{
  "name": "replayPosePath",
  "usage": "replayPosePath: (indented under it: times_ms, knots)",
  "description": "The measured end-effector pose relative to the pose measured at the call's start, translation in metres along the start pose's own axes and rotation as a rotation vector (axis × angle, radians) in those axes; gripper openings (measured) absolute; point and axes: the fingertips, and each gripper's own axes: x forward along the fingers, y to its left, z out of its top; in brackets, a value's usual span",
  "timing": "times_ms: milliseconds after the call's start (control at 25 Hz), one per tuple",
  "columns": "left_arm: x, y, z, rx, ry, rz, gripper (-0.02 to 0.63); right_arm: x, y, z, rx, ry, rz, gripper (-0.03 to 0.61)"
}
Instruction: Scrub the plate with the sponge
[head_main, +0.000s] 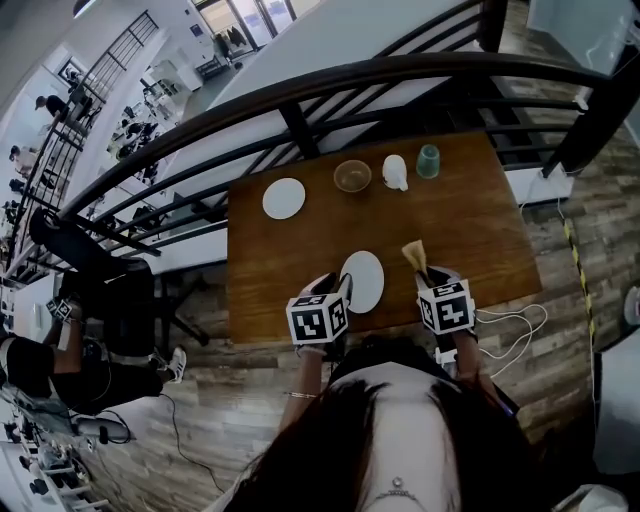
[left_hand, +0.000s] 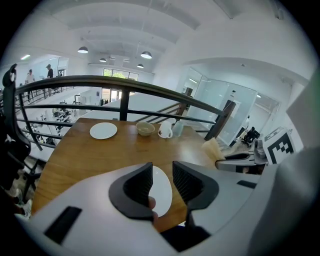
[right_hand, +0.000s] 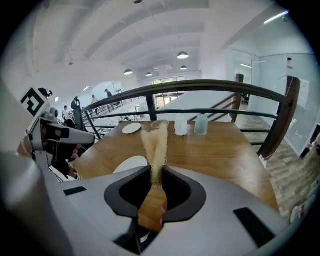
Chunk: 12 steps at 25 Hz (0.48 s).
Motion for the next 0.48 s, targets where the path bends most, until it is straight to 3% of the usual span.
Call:
replayPosePath:
  times_ms: [480]
  knots:
    - [0.008, -0.007, -0.018, 0.002, 0.057, -0.032, 0.132, 0.007, -0.001, -0.006, 0.012, 0.020, 0.005, 0.084]
